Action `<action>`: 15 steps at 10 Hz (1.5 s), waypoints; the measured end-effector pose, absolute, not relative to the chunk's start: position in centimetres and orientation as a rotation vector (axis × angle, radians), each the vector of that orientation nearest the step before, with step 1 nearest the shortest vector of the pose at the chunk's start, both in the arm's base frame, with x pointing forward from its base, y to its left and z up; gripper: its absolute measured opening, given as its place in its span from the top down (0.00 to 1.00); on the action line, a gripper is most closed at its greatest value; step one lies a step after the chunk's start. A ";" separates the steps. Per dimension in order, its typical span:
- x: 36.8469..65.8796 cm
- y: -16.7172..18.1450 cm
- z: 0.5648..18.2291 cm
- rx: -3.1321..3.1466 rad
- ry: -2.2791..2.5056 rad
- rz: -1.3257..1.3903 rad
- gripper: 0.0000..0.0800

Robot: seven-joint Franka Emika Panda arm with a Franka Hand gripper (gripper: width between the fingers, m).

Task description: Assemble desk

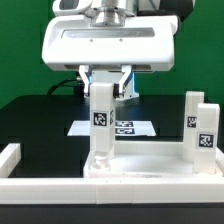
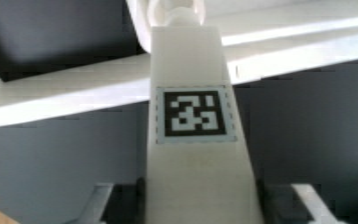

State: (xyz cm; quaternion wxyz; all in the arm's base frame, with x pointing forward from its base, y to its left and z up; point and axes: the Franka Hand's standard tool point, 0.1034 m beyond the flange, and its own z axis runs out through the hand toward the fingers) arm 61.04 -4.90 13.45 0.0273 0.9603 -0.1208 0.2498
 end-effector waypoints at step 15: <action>60.8 -5.2 11.9 2.949 -0.359 0.767 0.21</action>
Offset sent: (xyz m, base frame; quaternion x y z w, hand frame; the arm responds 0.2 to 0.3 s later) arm -0.0011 -0.0029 -0.0040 0.0000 -0.0014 -0.0016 1.0000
